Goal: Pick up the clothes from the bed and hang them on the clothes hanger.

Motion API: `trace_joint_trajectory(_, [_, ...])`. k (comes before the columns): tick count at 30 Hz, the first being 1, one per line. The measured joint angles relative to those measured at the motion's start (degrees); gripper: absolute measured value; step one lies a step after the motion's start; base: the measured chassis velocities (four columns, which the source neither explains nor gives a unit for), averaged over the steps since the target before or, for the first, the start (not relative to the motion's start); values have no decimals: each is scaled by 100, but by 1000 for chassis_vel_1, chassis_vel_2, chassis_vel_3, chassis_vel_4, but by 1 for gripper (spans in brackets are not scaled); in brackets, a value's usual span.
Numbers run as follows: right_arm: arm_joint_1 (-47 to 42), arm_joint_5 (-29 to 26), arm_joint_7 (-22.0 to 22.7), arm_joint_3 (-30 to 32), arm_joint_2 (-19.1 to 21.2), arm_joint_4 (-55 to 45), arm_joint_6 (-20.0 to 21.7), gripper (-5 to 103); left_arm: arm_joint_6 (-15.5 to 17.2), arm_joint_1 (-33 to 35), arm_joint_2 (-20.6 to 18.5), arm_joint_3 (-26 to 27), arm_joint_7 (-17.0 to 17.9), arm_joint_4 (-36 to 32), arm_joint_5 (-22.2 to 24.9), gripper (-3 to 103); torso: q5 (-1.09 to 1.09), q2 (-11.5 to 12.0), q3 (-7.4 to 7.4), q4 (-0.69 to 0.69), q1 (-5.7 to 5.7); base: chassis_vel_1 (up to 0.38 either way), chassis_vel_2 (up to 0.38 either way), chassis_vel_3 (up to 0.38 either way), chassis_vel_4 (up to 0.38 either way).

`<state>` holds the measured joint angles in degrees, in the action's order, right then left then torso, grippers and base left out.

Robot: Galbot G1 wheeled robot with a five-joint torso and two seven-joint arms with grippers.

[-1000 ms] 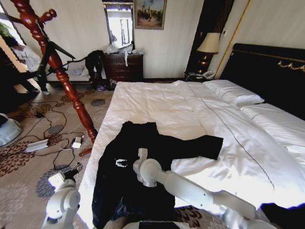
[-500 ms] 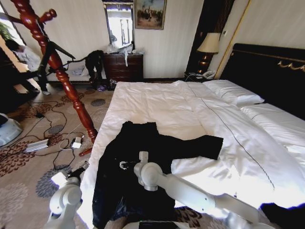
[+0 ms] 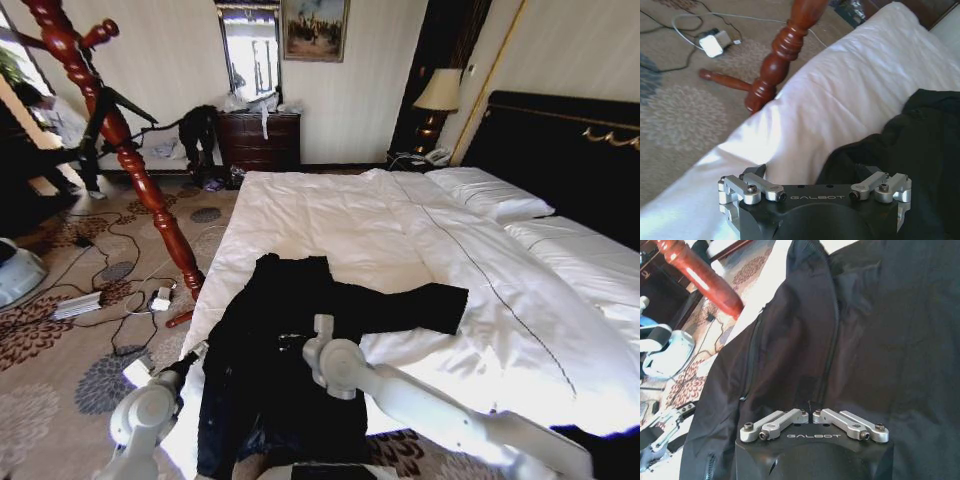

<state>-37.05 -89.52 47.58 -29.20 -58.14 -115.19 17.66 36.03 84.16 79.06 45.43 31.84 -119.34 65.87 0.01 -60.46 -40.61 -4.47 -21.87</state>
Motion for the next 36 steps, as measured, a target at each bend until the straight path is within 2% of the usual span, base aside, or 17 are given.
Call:
trace_joint_trajectory(4, [-76,34,0,136,72,-78,0,0,6,-68,53,-36,-78,13,247,100,0,0,0,0,0,0,0,0,0])
trace_joint_trajectory(9, [-168,233,22,181,105,-154,49,0,109,-85,82,-53,45,-112,596,100,-1,0,0,0,0,0,0,0,0])
trace_joint_trajectory(18, [-229,473,62,243,138,-199,107,0,168,3,75,64,361,-254,763,100,-1,0,0,1,0,0,0,0,0])
trace_joint_trajectory(20, [-229,504,76,259,138,-204,110,-3,167,8,74,81,374,-219,783,100,-1,0,0,0,0,0,0,0,0])
trace_joint_trajectory(23, [-227,538,97,386,135,-236,97,13,135,-1,116,98,385,-97,823,103,-1,0,0,1,0,0,0,0,0])
trace_joint_trajectory(24, [-225,542,97,445,139,-254,84,19,111,-13,149,111,385,-82,848,100,-1,0,0,1,0,0,0,0,0])
trace_joint_trajectory(26, [-224,552,98,510,156,-276,74,19,89,-30,184,134,385,-71,875,100,-1,0,0,1,0,0,0,0,0])
trace_joint_trajectory(29, [-229,573,97,684,246,-365,58,35,34,-64,282,201,376,-50,949,86,-1,0,0,1,0,0,0,0,0])
trace_joint_trajectory(31, [-238,571,98,712,266,-385,58,35,26,-70,296,210,374,-41,954,86,-1,0,0,1,0,0,0,0,0])
trace_joint_trajectory(33, [-317,564,104,794,361,-467,59,46,-2,-128,322,225,365,28,959,76,-1,0,0,0,0,0,0,0,0])
trace_joint_trajectory(34, [-346,563,108,805,386,-488,60,46,-25,-162,324,227,359,56,947,70,-1,0,0,0,0,0,0,0,0])
trace_joint_trajectory(35, [-393,563,115,813,416,-513,64,57,-48,-205,324,231,353,79,938,64,-2,0,0,0,0,0,0,0,0])
trace_joint_trajectory(36, [-440,567,119,815,435,-530,68,57,-56,-238,323,232,352,90,937,59,-1,0,0,0,-1,0,0,0,0])
